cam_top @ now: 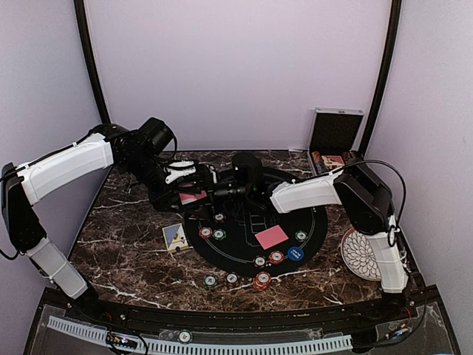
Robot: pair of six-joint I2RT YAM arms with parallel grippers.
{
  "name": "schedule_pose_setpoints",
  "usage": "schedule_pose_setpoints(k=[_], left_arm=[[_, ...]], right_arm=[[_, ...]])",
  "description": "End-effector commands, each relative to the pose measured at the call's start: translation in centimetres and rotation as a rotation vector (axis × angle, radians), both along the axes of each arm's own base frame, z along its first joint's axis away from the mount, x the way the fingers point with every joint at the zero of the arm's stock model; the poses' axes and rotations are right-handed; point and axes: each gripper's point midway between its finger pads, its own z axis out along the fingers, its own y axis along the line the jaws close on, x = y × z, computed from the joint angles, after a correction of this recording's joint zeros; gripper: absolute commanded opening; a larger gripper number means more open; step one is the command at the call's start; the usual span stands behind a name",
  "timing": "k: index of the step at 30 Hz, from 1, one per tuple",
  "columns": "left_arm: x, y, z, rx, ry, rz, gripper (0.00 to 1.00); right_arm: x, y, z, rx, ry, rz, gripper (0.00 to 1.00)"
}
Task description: Distribute texas hold em gaming equipment
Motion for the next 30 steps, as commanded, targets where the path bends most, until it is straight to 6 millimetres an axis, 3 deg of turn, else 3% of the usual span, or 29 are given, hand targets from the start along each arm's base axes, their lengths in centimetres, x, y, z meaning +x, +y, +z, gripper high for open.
schedule_pose_setpoints(k=[1,7,17,22,30], left_arm=[[-0.3,-0.2,1.3,-0.027,-0.004,-0.004,0.00],[-0.4,-0.1,1.3,-0.024,-0.006,-0.005,0.00],[-0.4,0.1,1.4,-0.022,-0.017,-0.002,0.00],[-0.4,0.1,1.4,-0.024,-0.016,-0.002,0.00],[-0.6,0.1,1.2,-0.024,-0.008,-0.003,0.00]], right_arm=[[-0.3,1.5,1.8,0.068,-0.027,0.024,0.93],[-0.1,2.3,-0.3,0.000,0.000,0.026,0.86],[1.0,-0.4,-2.4,-0.086,-0.019,-0.035,0.75],[0.9,-1.7,-2.3,-0.101,-0.041,-0.045,0.70],[0.6,-2.8,-0.3,-0.072,-0.070,-0.044,0.59]])
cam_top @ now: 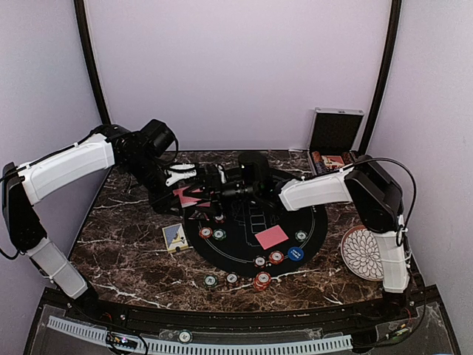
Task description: Distribute texas hold em gaming equipment
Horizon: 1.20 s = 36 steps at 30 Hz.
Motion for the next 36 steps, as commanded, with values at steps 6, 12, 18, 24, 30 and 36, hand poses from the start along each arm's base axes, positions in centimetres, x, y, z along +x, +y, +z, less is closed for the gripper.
schedule_pose_setpoints(k=[6,12,18,24,30,36], left_arm=[[0.0,0.1,1.6,-0.032,-0.037,0.003,0.00],[-0.1,0.1,1.2,-0.029,-0.033,0.004,0.00],[0.0,0.1,1.2,-0.027,-0.035,0.003,0.00],[0.0,0.1,1.2,-0.025,-0.033,0.003,0.00],[0.1,0.1,1.1,-0.021,-0.032,0.004,0.00],[0.1,0.2,1.1,-0.019,-0.033,0.005,0.00]], right_arm=[[-0.3,-1.7,2.2,0.012,-0.040,0.001,0.45],[-0.2,-2.4,3.9,0.014,-0.072,-0.002,0.30],[-0.1,-2.9,4.4,0.012,-0.079,0.002,0.19],[-0.3,-3.0,4.9,0.020,-0.083,0.012,0.10],[0.0,-3.7,5.6,0.036,-0.072,0.006,0.01],[1.2,-5.5,6.2,0.036,-0.077,-0.026,0.00]])
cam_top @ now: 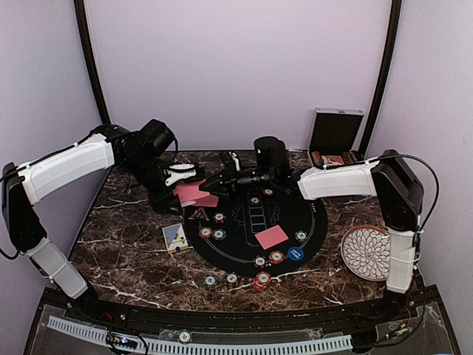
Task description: Distribute texas hold em gaming equipment
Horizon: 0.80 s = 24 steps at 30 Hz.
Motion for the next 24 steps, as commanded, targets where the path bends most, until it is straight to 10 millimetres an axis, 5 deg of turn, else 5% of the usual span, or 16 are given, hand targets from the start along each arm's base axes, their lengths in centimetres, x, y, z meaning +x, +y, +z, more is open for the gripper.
schedule_pose_setpoints(k=[1,10,18,24], left_arm=[[0.0,0.0,1.2,-0.029,-0.028,0.001,0.00],[-0.4,0.4,1.0,-0.014,-0.022,0.000,0.00],[-0.6,0.9,0.5,0.009,-0.013,0.002,0.00],[-0.6,0.8,0.4,0.007,-0.010,0.004,0.00]], right_arm=[[0.9,-2.1,2.5,0.047,-0.045,-0.019,0.00],[5.9,-7.6,-1.2,-0.046,-0.023,-0.134,0.00],[13.5,-13.2,-5.5,-0.323,-0.127,-0.306,0.00],[18.2,-15.1,-7.8,-0.452,-0.171,-0.380,0.02]])
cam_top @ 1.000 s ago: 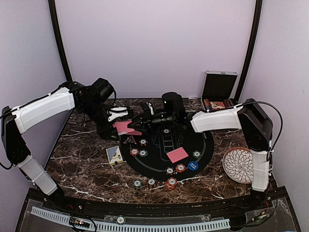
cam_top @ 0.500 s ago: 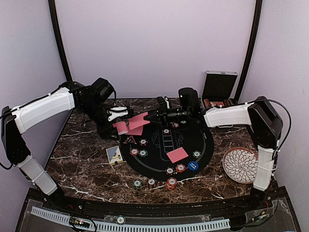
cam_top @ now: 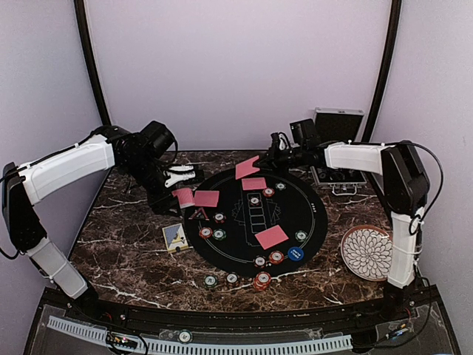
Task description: Distribute texas hold em gaming equipment
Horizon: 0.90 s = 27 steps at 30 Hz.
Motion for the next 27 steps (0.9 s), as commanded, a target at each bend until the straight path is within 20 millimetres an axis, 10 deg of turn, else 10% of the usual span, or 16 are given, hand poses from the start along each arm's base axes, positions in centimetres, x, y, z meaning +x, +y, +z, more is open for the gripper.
schedule_pose_setpoints(k=[1,16,27], left_arm=[[-0.5,0.5,0.9,-0.011,-0.014,0.000,0.00],[-1.0,0.4,1.5,-0.023,-0.006,-0.014,0.00],[-0.9,0.5,1.3,-0.017,-0.007,-0.013,0.00]], right_arm=[[3.0,-1.5,-3.3,-0.151,-0.019,-0.043,0.02],[7.6,-2.1,-9.9,-0.247,0.060,-0.041,0.11],[9.1,-3.7,-11.3,-0.275,0.074,-0.045,0.36]])
